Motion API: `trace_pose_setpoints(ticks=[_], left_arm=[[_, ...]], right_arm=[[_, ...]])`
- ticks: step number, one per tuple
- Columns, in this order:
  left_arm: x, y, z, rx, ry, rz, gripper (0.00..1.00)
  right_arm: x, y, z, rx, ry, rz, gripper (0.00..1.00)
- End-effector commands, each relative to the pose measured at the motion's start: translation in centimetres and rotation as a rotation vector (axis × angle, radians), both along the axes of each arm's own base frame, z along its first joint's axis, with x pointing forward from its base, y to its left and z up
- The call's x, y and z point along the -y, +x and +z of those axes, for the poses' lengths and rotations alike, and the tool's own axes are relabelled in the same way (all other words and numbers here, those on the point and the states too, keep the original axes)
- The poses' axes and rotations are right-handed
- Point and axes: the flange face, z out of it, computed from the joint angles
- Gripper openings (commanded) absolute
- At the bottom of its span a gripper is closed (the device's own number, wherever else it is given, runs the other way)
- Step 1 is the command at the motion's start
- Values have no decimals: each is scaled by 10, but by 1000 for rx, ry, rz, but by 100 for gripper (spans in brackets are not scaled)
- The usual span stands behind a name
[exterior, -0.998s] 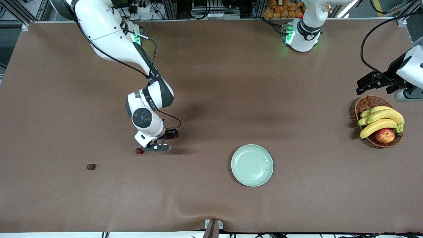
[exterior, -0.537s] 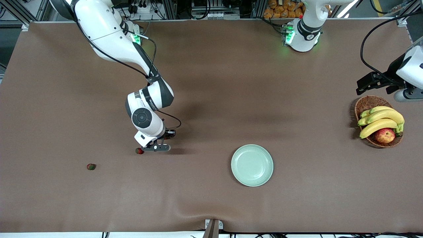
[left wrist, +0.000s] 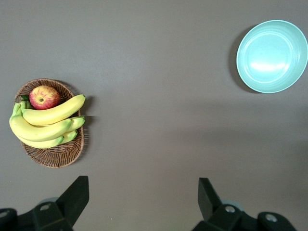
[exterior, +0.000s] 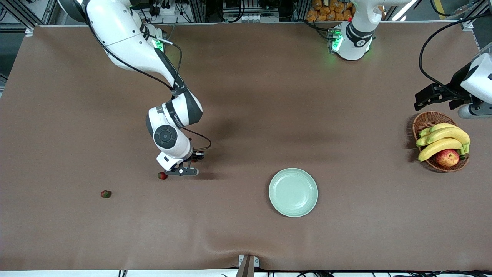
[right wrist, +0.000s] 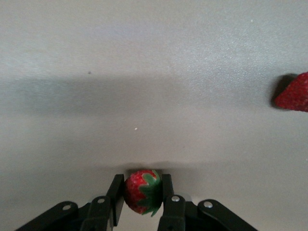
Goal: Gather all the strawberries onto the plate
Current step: 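Close the right gripper on the strawberry and lift it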
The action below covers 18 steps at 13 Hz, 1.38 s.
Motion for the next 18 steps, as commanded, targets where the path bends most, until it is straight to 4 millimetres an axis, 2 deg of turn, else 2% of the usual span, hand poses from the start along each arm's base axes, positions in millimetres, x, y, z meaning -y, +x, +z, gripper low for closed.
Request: trace_pose_setpoints(ticks=[1,3,6,10,12,14,18], left_arm=[[1,1,3,-5,-15,-13,100],[1,1,2,-6,-15,-13,100],[-1,1,1,-9,-15,-10,100],[-1,1,1,-8,-15,-7,100],[-1,1,0,-11,-15,-8,100],[-2,1,1,-9,-15,-8,100],[-2,3,-3,-15,-15,2,100]], right_arm=[[-32,-12,27,23,13,-25,0],[-67,-21,38,50,32,-4,0],[-103,-26,55,79,71,26,0],[-158,-52,66,63,150,46,0],[-181,-66,67,64,171,71,0],[-217,-88,63,106,203,79,0],[-295,-134,33,176,271,92,0]])
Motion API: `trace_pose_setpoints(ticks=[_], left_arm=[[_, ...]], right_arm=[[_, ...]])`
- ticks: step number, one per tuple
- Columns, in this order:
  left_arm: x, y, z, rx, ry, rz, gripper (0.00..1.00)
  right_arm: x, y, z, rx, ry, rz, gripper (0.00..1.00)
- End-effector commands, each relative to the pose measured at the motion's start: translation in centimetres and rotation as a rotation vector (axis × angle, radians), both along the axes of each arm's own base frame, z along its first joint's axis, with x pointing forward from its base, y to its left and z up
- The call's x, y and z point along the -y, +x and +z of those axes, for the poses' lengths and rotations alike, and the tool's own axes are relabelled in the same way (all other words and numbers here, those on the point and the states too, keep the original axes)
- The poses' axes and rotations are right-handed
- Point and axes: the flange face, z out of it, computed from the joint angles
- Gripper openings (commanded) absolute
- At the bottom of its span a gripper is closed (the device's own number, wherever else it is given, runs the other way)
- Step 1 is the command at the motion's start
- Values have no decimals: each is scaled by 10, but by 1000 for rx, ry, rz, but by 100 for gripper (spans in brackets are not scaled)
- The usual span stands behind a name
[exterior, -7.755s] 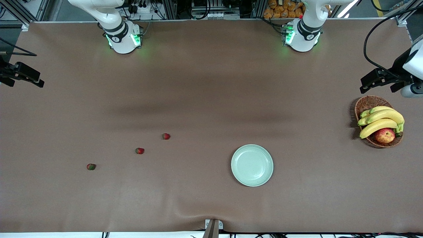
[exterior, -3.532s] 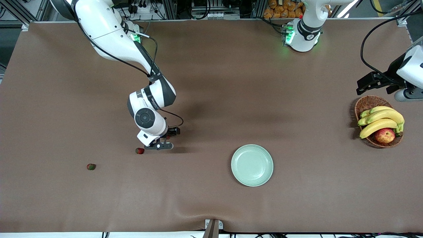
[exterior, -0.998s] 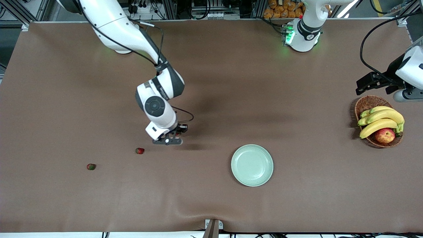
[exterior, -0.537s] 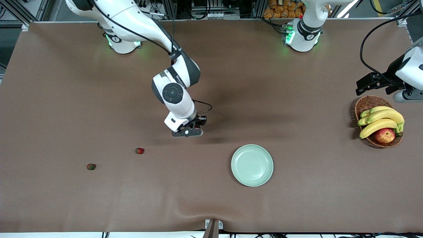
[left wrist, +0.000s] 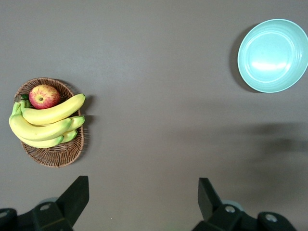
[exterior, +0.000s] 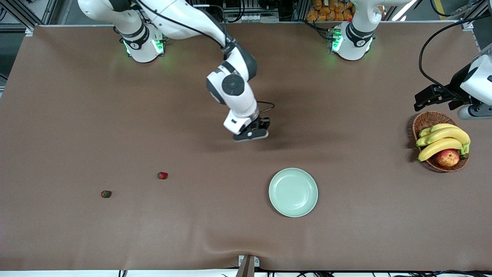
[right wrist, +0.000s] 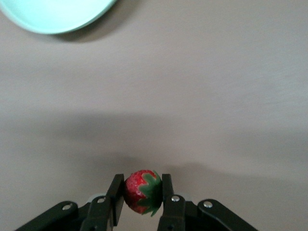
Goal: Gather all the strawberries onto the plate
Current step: 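Carry the strawberry to mid-table and release it from the right gripper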
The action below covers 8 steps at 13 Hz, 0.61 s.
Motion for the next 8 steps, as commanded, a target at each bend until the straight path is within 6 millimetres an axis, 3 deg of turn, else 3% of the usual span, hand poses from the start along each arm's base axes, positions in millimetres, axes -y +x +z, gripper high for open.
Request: trace_pose_setpoints(ticks=[1,3,8], left_arm=[[0,1,0,-9,-15,-3,100],[0,2,-1,-11,-15,-3,100],[2,5,-8,-25,-15,-10,100]], right_arm=[[-54,-20,-27,37,53,-25,0],[-75,-31,-45,46,67,-29,0],[-89,-36,-61,51,72,-11,0]])
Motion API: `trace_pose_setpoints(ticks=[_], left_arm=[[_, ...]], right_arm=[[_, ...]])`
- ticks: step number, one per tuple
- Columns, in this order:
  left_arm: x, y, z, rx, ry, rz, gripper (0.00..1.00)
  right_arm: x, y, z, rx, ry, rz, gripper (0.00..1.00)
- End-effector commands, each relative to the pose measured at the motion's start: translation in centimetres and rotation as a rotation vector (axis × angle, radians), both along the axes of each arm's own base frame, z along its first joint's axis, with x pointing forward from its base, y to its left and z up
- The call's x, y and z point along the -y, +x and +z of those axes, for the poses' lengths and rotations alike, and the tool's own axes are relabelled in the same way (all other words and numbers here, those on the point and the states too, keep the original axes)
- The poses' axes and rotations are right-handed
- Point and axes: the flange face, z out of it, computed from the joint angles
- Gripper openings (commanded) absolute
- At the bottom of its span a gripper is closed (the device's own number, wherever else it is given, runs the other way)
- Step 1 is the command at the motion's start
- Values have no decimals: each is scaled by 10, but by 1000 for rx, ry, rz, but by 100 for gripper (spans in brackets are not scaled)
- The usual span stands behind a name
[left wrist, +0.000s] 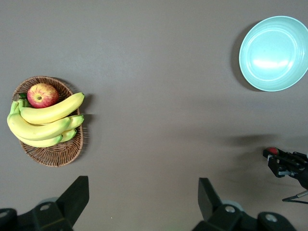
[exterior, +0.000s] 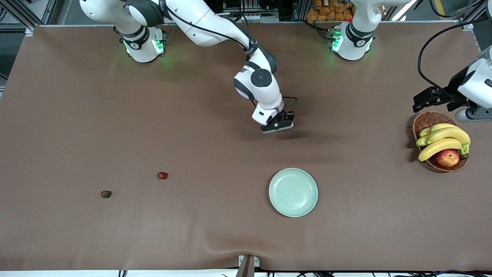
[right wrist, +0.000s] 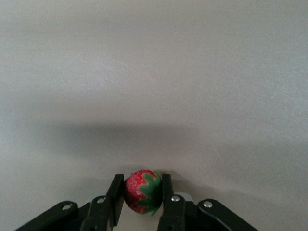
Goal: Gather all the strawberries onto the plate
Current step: 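Carry the strawberry to mid-table and release it from the right gripper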
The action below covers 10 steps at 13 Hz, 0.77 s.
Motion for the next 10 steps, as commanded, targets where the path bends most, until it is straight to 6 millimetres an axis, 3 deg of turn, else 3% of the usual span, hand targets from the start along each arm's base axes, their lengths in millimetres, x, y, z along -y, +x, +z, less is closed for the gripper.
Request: trace_pose_setpoints(ticks=[1,2,3,7,10], left_arm=[[4,2,0,-11,-15,-11,100],[4,2,0,-11,-15,-11,100],[4,2,-1,-12,-15,-11,100],[9,5,-4,-17,-16,-12,100],[26,13,-19,-41,-48,-24,100]], right_arm=[[-12,1,-3,10,10,-3,21],[-10,4,-2,10,10,-6,76],[-11,3,1,12,12,-5,100],[6,25,45,1,-16,-29,100],[41,56,89,-21,-119,-59,100]])
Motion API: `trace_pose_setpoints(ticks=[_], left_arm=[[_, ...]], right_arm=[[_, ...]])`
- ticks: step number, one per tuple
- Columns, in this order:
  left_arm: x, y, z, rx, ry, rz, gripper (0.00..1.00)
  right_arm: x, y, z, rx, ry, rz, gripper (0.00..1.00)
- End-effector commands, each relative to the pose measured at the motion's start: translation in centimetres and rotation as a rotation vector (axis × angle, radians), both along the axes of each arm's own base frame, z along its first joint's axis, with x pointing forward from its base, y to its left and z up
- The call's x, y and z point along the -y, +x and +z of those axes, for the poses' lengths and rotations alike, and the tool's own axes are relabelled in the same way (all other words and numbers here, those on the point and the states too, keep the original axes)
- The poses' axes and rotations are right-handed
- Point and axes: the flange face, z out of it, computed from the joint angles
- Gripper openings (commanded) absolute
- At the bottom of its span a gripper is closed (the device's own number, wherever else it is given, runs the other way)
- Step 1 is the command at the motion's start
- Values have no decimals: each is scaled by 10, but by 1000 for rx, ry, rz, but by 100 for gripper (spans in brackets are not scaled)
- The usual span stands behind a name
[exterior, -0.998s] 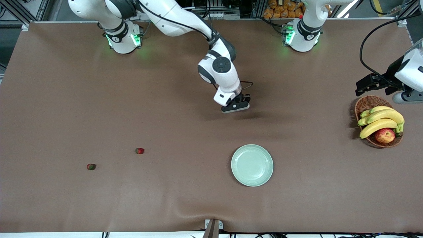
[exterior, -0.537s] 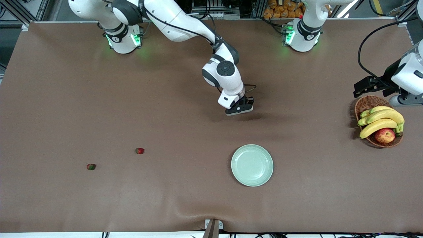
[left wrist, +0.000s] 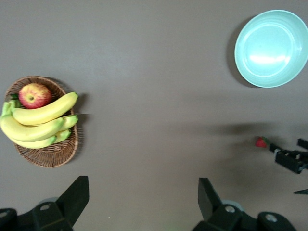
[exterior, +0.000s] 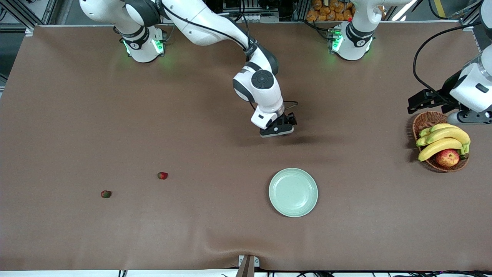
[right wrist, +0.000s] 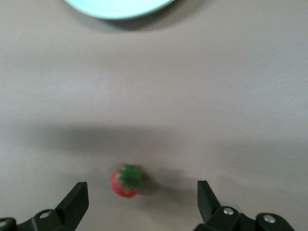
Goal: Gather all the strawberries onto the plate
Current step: 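Carry the strawberry to mid-table and release it from the right gripper, then reach the right gripper to another strawberry while the left gripper reaches the released one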
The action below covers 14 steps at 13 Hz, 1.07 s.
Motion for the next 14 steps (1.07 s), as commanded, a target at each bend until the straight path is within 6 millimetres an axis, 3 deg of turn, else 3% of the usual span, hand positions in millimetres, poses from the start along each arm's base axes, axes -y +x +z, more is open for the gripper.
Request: trace_pose_setpoints(ticks=[1,4,7,12,14], left_arm=[[16,13,-16,-32,-47,1,100],[66,26,-41,-31,-57,12,100],[115,35,-78,-36,-52,16,100],[190,41,-144,-55,-49,43,100],[208,40,-171,-76,-38,39,100]], right_arm=[[33,26,48,-14,-65,-42,100],[80,58,72,-29,-179,17,100],[147,104,92,-72,-236,15,100],[283,179,81,-131,-263,28,100],[340,205,73,-134,-269,85,100]])
